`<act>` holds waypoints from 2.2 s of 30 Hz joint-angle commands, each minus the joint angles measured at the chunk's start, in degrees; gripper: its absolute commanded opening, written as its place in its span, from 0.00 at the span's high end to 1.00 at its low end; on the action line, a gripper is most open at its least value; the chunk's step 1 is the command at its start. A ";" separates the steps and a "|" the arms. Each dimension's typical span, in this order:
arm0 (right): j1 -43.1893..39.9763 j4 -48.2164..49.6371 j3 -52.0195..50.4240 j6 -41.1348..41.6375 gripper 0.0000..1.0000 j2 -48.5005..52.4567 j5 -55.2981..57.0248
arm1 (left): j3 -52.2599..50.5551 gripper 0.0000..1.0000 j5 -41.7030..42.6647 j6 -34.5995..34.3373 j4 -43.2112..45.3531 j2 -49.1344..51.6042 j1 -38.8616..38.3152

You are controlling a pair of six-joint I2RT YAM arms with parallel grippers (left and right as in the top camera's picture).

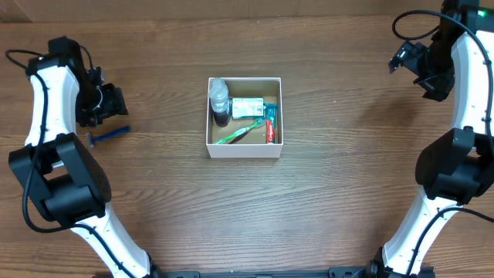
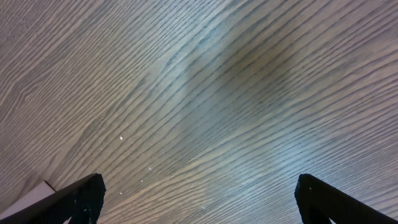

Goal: Pack container
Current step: 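Lower the left gripper over the blue razor handle and close on it, then lift the blue razor with the left gripper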

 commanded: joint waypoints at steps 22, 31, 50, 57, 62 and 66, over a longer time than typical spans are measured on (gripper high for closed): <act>0.15 0.24 1.22 0.48 0.00 -2.29 -0.31 | -17.00 0.35 -2.73 -60.08 12.44 0.13 0.15; 0.15 0.24 1.22 0.46 0.00 -2.29 -0.31 | -19.52 0.31 -5.27 -63.76 17.75 0.13 0.22; 0.15 0.24 1.22 0.48 0.00 -2.29 -0.31 | -19.52 0.88 -6.43 -57.31 17.42 0.13 0.24; 0.15 0.24 1.22 0.48 0.00 -2.29 -0.31 | -19.52 0.95 -6.75 -44.30 16.74 0.13 0.24; 0.15 0.24 1.22 0.46 0.00 -2.29 -0.31 | -19.52 0.96 -5.46 -27.41 16.83 0.13 0.20; 0.15 0.24 1.22 0.48 0.00 -2.29 -0.31 | -19.50 0.96 -3.04 -16.85 16.79 0.13 0.20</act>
